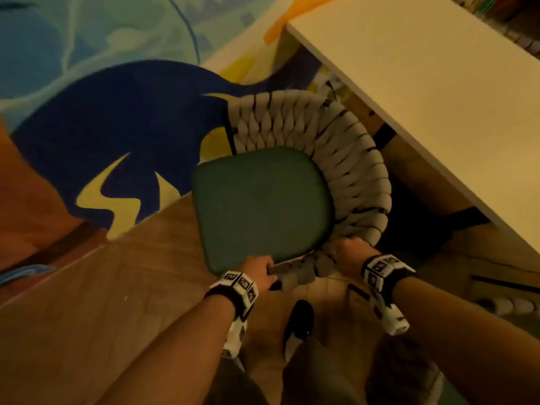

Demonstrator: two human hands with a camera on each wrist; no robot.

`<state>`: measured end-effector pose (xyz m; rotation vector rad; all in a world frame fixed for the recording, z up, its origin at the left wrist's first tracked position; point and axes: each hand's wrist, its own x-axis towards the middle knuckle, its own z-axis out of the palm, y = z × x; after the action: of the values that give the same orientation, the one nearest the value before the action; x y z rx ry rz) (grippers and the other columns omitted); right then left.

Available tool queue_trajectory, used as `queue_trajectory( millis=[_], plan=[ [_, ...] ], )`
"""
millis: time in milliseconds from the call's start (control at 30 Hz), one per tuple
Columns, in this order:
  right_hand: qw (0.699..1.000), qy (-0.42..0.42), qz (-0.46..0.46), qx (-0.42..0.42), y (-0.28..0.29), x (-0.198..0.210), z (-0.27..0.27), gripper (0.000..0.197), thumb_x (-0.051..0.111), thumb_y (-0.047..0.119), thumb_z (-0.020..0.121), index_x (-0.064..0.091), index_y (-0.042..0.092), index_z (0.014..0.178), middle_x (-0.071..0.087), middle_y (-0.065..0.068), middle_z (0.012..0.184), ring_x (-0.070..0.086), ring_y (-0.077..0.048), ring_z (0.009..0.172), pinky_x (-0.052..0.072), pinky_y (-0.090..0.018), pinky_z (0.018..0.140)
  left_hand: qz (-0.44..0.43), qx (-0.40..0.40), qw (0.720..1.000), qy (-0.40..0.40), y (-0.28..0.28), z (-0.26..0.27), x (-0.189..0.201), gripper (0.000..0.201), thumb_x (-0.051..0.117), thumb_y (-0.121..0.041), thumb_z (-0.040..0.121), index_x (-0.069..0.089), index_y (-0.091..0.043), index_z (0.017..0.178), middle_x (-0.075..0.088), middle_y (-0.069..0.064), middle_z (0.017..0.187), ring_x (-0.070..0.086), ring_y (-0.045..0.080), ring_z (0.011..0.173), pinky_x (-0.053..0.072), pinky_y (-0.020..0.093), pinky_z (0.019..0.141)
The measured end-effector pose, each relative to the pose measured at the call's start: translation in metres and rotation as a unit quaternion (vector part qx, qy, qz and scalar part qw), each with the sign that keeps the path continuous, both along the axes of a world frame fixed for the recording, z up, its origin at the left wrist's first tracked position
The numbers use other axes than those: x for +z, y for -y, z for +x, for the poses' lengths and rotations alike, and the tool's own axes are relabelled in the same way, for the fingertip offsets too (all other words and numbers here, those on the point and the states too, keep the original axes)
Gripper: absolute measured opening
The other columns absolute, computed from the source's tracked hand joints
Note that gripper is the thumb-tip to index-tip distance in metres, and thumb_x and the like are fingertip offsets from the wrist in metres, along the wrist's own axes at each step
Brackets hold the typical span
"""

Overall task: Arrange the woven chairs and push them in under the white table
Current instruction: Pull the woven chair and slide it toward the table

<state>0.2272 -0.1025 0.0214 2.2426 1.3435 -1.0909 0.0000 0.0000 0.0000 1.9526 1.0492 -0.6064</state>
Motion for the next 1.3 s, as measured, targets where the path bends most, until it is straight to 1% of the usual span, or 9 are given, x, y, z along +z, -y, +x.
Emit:
queue_trajectory(
  millis=[100, 200, 333, 533, 700, 867, 967, 1067, 1300],
  plan=[
    [0.998, 0.032, -0.047, 0.040, -0.004, 0.002, 0.041, 0.034, 0.056, 0.033, 0.086, 0.059, 0.026, 0.120, 0.061, -0.002, 0.120, 0.058, -0.026, 0.111, 0.052, -0.038, 0.090, -0.025, -0.050, 0.998, 0.012, 0.024, 0.052, -0.018, 0.059, 0.067, -0.035, 0.084, 0.044, -0.023, 0.137, 0.051, 0.008, 0.137, 0.051, 0.031, 0.123, 0.045, 0.040, 0.102],
    [0.995, 0.054, -0.049, 0.063, 0.001, -0.006, 0.067, 0.042, 0.052, 0.040, 0.091, 0.050, 0.033, 0.132, 0.055, 0.001, 0.131, 0.055, -0.026, 0.117, 0.051, -0.038, 0.093, 0.014, -0.098, 0.995, -0.004, 0.048, 0.073, -0.038, 0.077, 0.067, -0.028, 0.083, 0.025, -0.029, 0.147, 0.038, 0.009, 0.149, 0.046, 0.035, 0.130, 0.041, 0.047, 0.106],
    [0.994, 0.064, -0.028, 0.081, 0.007, -0.031, 0.070, 0.038, 0.048, 0.045, 0.088, 0.053, 0.029, 0.121, 0.054, 0.002, 0.124, 0.052, -0.025, 0.116, 0.053, -0.041, 0.089, 0.065, -0.122, 0.990, -0.034, 0.057, 0.069, -0.045, 0.059, 0.057, -0.014, 0.087, 0.034, -0.025, 0.139, 0.054, 0.012, 0.134, 0.058, 0.036, 0.115, 0.051, 0.046, 0.091],
    [0.985, 0.050, -0.031, 0.160, 0.018, -0.046, 0.009, 0.039, 0.047, 0.040, 0.084, 0.061, 0.023, 0.117, 0.055, 0.000, 0.126, 0.046, -0.029, 0.121, 0.045, -0.043, 0.100, 0.114, -0.153, 0.980, -0.059, 0.038, 0.010, -0.039, 0.049, 0.045, -0.010, 0.092, 0.040, -0.026, 0.139, 0.052, 0.010, 0.139, 0.053, 0.033, 0.123, 0.043, 0.040, 0.098],
    [0.997, -0.076, -0.008, 0.026, 0.018, -0.017, -0.101, 0.058, 0.056, 0.040, 0.085, 0.039, 0.023, 0.139, 0.041, -0.005, 0.146, 0.026, -0.028, 0.140, 0.039, -0.045, 0.107, 0.117, -0.144, 0.972, -0.145, -0.006, -0.080, -0.030, 0.053, 0.048, -0.017, 0.094, 0.037, -0.034, 0.143, 0.053, 0.007, 0.138, 0.053, 0.029, 0.122, 0.045, 0.038, 0.099],
    [0.975, -0.207, -0.001, 0.077, -0.013, 0.001, -0.122, 0.051, 0.065, 0.023, 0.082, 0.051, 0.024, 0.131, 0.062, -0.007, 0.123, 0.059, -0.028, 0.113, 0.049, -0.034, 0.089, 0.137, -0.078, 0.953, -0.258, -0.023, -0.130, -0.018, 0.048, 0.055, -0.017, 0.085, 0.049, -0.024, 0.132, 0.054, 0.007, 0.134, 0.046, 0.032, 0.125, 0.034, 0.048, 0.109],
    [0.990, -0.064, -0.015, 0.123, -0.048, 0.002, -0.058, 0.045, 0.058, 0.024, 0.085, 0.051, 0.025, 0.129, 0.062, -0.008, 0.107, 0.061, -0.029, 0.095, 0.054, -0.037, 0.076, 0.094, -0.101, 0.968, -0.208, 0.012, -0.105, -0.013, 0.044, 0.057, -0.022, 0.084, 0.052, -0.026, 0.128, 0.058, 0.004, 0.128, 0.053, 0.030, 0.119, 0.039, 0.047, 0.103],
    [0.970, 0.116, -0.028, 0.211, -0.073, 0.002, 0.001, 0.038, 0.054, 0.031, 0.088, 0.053, 0.022, 0.125, 0.060, -0.006, 0.117, 0.059, -0.029, 0.105, 0.054, -0.040, 0.083, 0.064, -0.137, 0.979, -0.139, 0.061, -0.058, -0.016, 0.046, 0.056, -0.026, 0.083, 0.047, -0.028, 0.129, 0.056, 0.004, 0.129, 0.052, 0.031, 0.121, 0.032, 0.051, 0.106],
    [0.940, 0.160, -0.028, 0.298, -0.039, -0.012, 0.005, 0.055, 0.062, 0.035, 0.079, 0.042, 0.034, 0.131, 0.048, -0.005, 0.120, 0.051, -0.024, 0.108, 0.051, -0.037, 0.084, 0.060, -0.083, 0.987, -0.128, 0.083, -0.028, -0.017, 0.044, 0.048, -0.018, 0.093, 0.047, -0.036, 0.133, 0.055, 0.008, 0.133, 0.052, 0.033, 0.122, 0.043, 0.048, 0.100]
  ],
)
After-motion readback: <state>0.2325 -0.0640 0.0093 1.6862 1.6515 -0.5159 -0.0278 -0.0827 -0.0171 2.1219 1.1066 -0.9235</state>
